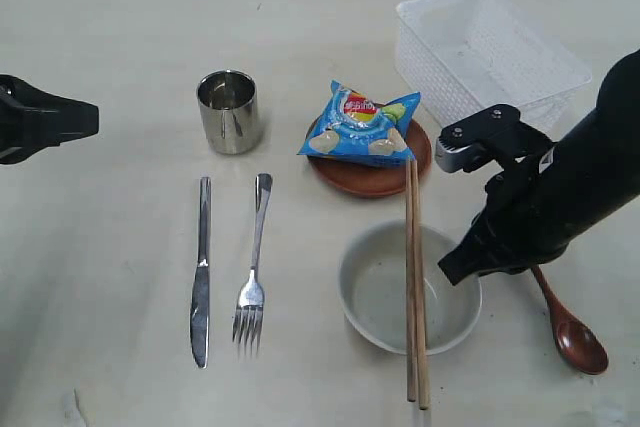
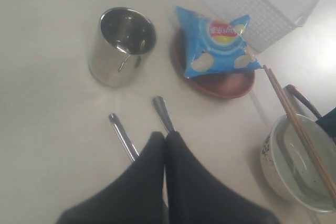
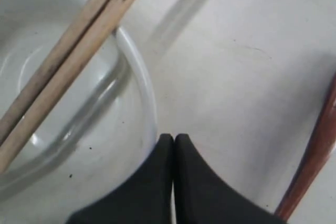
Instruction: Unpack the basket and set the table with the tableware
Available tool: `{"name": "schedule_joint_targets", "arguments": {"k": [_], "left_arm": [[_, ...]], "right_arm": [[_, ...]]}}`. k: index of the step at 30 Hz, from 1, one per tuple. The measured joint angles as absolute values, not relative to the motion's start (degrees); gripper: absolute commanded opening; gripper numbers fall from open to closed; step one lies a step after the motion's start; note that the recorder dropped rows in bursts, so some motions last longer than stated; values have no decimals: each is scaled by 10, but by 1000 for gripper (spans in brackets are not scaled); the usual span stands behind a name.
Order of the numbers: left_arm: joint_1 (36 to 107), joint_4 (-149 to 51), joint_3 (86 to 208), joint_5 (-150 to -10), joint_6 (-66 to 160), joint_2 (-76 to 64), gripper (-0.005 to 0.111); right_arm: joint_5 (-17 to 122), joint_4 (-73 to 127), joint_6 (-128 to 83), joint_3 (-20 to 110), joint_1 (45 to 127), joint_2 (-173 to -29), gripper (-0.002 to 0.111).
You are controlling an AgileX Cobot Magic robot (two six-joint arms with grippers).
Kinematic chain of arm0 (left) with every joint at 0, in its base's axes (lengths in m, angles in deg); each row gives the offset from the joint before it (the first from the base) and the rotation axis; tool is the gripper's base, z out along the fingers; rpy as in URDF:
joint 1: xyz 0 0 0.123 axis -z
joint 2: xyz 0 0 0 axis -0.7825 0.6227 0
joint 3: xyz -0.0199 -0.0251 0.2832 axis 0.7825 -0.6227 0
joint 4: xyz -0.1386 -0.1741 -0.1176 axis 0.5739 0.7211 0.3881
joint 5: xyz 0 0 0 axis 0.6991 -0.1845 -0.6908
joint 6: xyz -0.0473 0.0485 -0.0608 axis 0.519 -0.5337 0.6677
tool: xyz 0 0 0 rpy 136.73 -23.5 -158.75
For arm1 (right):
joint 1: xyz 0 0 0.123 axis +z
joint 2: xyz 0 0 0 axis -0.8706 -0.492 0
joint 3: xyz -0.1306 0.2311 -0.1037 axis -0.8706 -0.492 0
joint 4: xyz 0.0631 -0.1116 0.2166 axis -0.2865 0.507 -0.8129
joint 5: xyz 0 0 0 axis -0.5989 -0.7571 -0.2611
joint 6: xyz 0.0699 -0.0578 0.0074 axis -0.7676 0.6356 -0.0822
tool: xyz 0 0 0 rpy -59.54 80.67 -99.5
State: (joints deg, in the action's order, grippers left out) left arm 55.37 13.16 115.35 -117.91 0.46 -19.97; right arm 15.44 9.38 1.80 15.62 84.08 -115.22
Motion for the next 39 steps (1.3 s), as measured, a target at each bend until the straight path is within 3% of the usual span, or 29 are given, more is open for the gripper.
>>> {"name": "schedule_joint_targets", "arguments": {"k": [39], "left_arm": [[554, 132, 1154, -1186, 5, -200, 0]], "right_arm": [[189, 30, 127, 156, 841, -1152, 0]]}}
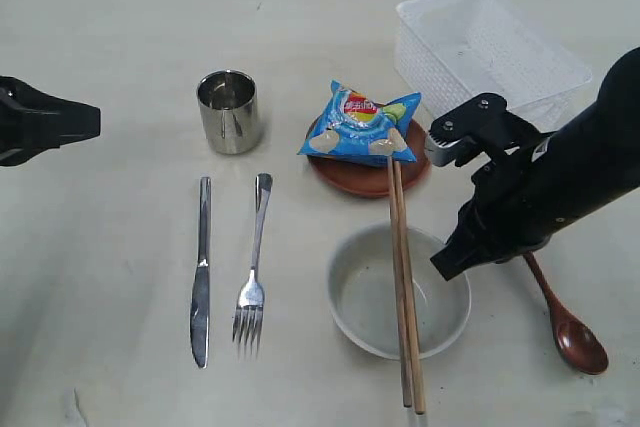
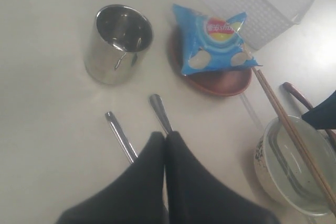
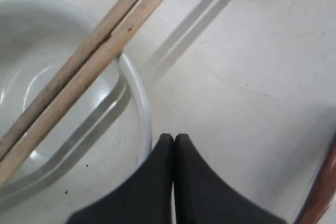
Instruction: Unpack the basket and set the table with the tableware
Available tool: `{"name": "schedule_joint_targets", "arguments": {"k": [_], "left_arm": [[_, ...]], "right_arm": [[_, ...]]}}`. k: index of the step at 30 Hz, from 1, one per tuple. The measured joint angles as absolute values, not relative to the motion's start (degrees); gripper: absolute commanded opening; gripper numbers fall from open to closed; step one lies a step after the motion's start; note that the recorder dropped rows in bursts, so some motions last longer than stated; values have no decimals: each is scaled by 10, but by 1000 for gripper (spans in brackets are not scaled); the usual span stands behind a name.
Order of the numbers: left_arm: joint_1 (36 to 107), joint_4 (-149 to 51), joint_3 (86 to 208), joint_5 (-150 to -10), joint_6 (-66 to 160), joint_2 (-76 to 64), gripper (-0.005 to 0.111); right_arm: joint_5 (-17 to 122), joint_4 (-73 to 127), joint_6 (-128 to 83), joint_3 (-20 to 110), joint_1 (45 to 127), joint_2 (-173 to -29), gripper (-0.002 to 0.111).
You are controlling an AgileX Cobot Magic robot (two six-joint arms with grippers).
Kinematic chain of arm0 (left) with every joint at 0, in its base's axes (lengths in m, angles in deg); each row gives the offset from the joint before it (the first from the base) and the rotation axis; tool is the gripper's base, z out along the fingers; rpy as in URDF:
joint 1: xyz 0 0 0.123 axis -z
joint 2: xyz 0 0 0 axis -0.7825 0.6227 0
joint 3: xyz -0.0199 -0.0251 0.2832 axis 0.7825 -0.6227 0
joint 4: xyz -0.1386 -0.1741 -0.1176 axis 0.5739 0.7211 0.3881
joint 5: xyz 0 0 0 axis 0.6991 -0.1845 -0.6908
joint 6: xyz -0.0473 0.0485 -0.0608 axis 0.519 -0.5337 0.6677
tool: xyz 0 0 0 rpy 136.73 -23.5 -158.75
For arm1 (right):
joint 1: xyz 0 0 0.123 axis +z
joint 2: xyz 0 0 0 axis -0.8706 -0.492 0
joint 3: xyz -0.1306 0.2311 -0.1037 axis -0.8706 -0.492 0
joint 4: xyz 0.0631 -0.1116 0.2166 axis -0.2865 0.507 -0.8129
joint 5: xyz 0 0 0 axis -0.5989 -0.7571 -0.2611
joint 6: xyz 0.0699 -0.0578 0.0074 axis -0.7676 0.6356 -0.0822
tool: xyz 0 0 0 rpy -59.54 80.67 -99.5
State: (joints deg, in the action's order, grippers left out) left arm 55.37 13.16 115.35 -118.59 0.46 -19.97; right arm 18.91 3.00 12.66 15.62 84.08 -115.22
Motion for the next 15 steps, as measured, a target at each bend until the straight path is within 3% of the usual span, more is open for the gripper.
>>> {"name": "schedule_joint_targets", "arguments": {"k": [15], "left_arm": [[554, 132, 1154, -1186, 5, -200, 0]], "right_arm": [[166, 82, 66, 180, 841, -1135, 0]]}}
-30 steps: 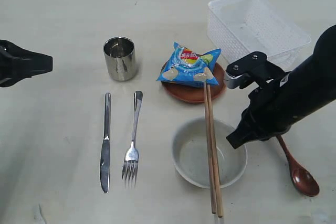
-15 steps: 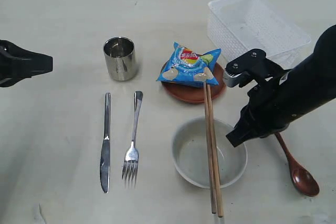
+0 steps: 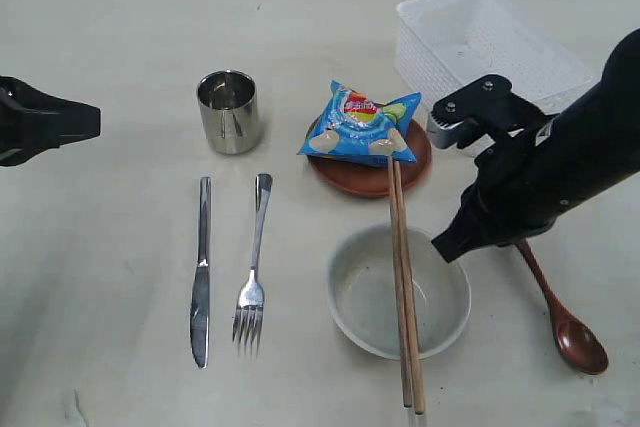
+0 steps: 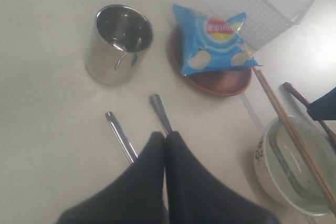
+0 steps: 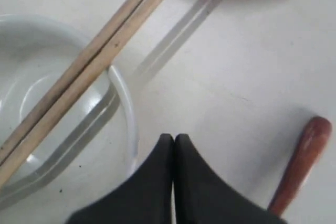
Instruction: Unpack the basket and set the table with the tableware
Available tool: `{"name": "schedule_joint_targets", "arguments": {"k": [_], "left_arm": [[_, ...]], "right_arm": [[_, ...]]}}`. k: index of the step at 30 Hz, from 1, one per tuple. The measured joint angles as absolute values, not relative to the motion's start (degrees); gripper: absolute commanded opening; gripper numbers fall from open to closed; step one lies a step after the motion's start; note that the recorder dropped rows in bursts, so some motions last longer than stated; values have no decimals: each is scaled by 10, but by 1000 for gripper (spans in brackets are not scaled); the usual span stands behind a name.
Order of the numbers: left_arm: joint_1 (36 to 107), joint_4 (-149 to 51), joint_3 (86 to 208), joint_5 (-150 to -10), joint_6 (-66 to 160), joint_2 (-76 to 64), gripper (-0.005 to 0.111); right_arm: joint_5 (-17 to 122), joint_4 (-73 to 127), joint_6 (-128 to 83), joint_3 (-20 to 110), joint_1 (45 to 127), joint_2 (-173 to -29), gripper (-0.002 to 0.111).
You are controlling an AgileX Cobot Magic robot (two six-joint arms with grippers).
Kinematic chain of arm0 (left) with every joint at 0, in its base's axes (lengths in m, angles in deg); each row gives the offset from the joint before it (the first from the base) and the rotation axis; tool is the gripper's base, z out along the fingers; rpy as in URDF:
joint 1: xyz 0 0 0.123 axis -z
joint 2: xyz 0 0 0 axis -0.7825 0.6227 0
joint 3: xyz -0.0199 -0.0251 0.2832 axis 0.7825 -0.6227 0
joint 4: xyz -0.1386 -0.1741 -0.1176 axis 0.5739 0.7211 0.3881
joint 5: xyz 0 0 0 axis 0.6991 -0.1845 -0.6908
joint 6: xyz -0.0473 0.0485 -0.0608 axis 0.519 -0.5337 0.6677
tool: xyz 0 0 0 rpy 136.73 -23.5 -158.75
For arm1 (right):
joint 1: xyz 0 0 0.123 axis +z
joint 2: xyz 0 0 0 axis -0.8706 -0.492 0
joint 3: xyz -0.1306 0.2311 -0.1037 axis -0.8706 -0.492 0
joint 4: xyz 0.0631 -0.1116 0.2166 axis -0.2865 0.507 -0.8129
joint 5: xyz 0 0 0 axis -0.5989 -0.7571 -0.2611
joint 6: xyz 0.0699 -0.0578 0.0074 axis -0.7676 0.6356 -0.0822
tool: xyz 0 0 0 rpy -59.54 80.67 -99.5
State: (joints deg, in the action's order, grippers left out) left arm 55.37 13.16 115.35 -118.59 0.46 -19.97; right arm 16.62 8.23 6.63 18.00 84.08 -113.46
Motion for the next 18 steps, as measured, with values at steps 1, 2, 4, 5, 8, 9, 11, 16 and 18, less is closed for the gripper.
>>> {"name": "schedule_joint_targets", "arguments": {"k": [1, 2, 4, 5, 8, 9, 11, 16, 18], "left_arm": [[554, 132, 1154, -1186, 5, -200, 0], [554, 132, 1154, -1186, 5, -200, 0], [554, 132, 1154, -1186, 6, -200, 0], [554, 132, 1154, -1186, 6, -200, 0], [554, 137, 1154, -1186, 6, -200, 0], [554, 138, 1154, -1186, 6, -200, 0], [554, 138, 1154, -1186, 6, -200, 0], [554, 144, 1154, -1187, 6, -200, 0], [554, 146, 1154, -1188, 6, -200, 0]], "right_arm": [[159, 99, 50, 180, 841, -1125, 0], [151, 121, 28, 181, 841, -1114, 0], [137, 162, -30, 181, 841, -1091, 0], [128, 187, -74, 181, 841, -1077, 0], [89, 279, -208, 181, 841, -1043, 0], [72, 315, -240, 181, 841, -1036, 2], [39, 372, -283, 181, 841, -1034, 14], [8, 405, -324, 182, 841, -1058, 44], [19, 405, -326, 182, 841, -1072, 43]]}}
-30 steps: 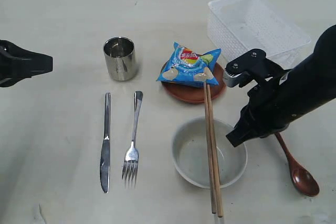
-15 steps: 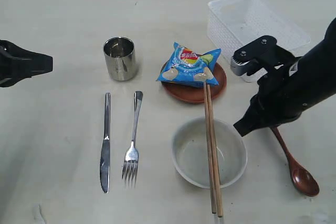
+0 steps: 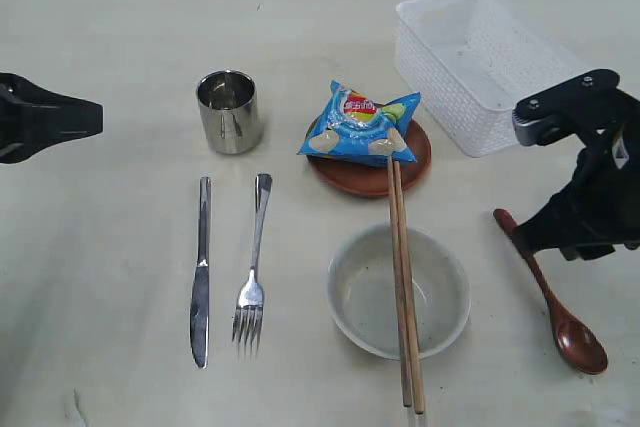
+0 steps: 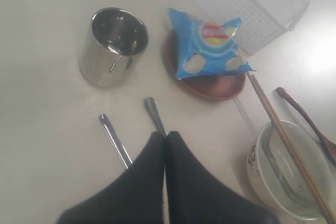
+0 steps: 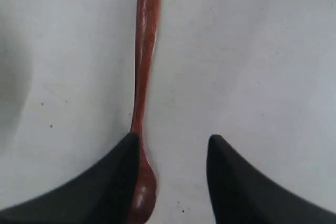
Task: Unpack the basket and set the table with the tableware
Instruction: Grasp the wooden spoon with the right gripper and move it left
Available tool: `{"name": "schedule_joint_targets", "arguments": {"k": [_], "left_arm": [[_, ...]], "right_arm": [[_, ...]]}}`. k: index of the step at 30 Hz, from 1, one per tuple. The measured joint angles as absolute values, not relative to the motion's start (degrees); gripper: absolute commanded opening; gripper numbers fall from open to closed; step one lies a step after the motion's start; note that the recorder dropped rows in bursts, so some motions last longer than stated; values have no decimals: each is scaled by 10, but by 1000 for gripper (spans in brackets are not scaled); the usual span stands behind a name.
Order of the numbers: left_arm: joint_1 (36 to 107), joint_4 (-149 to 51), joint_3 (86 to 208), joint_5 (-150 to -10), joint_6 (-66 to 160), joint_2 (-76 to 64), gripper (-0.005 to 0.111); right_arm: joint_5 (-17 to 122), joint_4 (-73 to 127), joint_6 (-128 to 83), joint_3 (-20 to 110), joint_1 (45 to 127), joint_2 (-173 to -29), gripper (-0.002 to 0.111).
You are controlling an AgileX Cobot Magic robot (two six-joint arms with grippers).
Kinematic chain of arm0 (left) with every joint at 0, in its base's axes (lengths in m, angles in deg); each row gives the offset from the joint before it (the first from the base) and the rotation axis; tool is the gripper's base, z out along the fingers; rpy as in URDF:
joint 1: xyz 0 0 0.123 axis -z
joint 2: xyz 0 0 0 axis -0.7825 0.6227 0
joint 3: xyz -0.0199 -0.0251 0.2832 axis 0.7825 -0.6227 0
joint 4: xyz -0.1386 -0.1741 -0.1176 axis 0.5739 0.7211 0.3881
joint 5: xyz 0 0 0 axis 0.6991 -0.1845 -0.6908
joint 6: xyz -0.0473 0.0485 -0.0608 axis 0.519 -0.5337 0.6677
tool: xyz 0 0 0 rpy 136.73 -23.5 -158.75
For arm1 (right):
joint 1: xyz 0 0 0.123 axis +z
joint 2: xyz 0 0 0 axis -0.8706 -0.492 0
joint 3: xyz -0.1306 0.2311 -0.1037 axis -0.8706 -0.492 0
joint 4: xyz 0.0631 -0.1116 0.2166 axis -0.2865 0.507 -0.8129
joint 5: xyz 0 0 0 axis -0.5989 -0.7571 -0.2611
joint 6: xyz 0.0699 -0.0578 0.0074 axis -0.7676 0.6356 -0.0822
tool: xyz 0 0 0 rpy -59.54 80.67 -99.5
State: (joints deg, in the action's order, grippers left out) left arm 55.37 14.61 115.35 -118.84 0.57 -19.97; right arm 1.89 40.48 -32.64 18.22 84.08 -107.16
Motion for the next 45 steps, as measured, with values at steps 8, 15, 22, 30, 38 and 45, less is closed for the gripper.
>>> {"name": "schedule_joint_targets", "arguments": {"k": [8, 15, 22, 30, 38, 45], "left_arm": [[554, 146, 1154, -1189, 6, -200, 0], [554, 146, 1154, -1189, 6, -200, 0], [554, 146, 1154, -1189, 5, -200, 0], [554, 146, 1154, -1189, 5, -200, 0], [554, 146, 1154, -1189, 5, -200, 0], [554, 146, 1154, -1189, 5, -200, 0]], "right_arm": [[79, 405, -341, 182, 841, -1145, 33], [121, 394, -344, 174, 841, -1206, 33], [162, 376, -354, 156, 841, -1231, 33], [168, 366, -365, 157, 841, -1244, -1], [168, 359, -433, 157, 841, -1245, 0], [169, 311, -443, 164, 841, -1247, 0]]}}
